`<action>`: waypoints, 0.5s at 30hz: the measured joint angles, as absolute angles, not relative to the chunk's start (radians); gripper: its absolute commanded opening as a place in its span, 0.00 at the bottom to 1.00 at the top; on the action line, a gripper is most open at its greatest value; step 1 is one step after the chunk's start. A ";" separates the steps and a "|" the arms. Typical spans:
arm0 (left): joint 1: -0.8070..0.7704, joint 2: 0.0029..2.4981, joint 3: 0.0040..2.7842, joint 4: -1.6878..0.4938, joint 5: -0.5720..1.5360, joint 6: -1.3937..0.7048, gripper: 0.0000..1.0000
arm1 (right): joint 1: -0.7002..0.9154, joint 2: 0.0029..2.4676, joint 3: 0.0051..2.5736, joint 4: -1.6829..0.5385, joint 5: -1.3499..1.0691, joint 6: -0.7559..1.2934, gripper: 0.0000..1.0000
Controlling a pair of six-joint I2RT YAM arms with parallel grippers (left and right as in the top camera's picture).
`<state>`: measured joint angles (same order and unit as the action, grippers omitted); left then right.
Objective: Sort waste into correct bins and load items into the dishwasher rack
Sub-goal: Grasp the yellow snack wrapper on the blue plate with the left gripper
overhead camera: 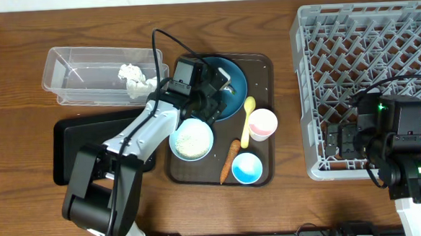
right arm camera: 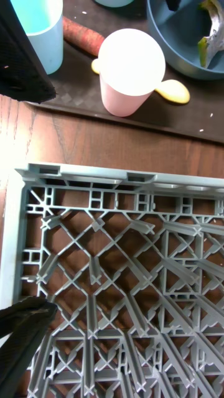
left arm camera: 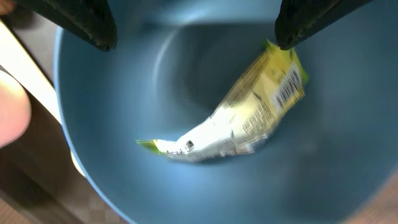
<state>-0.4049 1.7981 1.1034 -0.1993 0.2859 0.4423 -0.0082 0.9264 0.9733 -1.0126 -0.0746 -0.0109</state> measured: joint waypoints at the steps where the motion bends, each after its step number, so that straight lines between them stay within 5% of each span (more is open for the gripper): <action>1: -0.405 1.803 1.103 -0.181 0.286 0.444 0.84 | -0.008 0.926 0.973 -1.013 -0.075 -0.011 0.99; 15: -0.405 1.885 1.103 -0.036 0.256 0.447 0.82 | -0.008 0.926 0.973 -1.013 -0.075 -0.011 0.99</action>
<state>-0.4049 1.8847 1.1034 -0.0364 0.2558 0.4465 -0.0082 0.9264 0.9733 -1.0134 -0.0746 -0.0109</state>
